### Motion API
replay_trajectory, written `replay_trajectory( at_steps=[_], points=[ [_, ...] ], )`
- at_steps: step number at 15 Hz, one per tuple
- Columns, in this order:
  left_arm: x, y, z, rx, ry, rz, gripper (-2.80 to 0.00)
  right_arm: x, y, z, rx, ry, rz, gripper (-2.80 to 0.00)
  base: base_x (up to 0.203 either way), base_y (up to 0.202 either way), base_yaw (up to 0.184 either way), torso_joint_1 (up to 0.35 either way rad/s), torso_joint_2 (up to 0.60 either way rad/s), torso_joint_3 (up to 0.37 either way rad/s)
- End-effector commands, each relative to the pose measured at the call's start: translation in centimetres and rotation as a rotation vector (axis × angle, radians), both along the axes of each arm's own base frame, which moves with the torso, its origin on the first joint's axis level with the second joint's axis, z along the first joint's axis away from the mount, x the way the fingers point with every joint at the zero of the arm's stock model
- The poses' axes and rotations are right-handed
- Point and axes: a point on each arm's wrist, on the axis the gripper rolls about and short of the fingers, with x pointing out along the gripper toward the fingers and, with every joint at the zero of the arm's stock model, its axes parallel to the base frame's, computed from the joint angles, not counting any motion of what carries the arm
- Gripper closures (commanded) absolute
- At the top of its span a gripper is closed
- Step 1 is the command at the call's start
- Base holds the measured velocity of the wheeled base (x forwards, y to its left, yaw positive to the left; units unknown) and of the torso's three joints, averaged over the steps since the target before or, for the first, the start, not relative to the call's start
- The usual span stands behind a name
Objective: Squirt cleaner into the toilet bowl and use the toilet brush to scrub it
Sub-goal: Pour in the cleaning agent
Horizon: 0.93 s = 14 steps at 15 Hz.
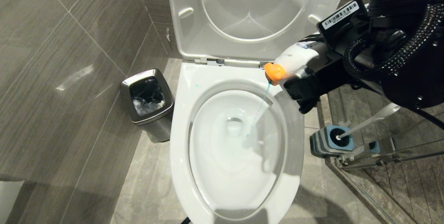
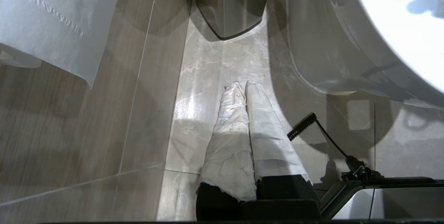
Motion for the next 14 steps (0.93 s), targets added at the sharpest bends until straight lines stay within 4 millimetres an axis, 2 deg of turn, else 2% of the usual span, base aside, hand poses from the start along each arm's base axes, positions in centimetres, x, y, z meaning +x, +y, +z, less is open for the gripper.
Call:
replay_trajectory(
  at_steps=[1, 7, 14],
  points=[
    [0.0, 0.0, 0.0, 0.000, 0.001, 0.000, 0.00, 0.2, 0.2, -0.1, -0.015, 0.004, -0.005, 0.00, 0.000, 0.000, 0.000, 0.000, 0.00, 0.000],
    [0.0, 0.0, 0.0, 0.000, 0.000, 0.000, 0.00, 0.6, 0.7, 0.1, -0.004, -0.004, -0.005, 0.00, 0.000, 0.000, 0.000, 0.000, 0.00, 0.000],
    [0.0, 0.0, 0.0, 0.000, -0.001, 0.000, 0.00, 0.8, 3.2, 0.4, 0.047, -0.056, 0.038, 0.00, 0.000, 0.000, 0.000, 0.000, 0.00, 0.000]
  ],
)
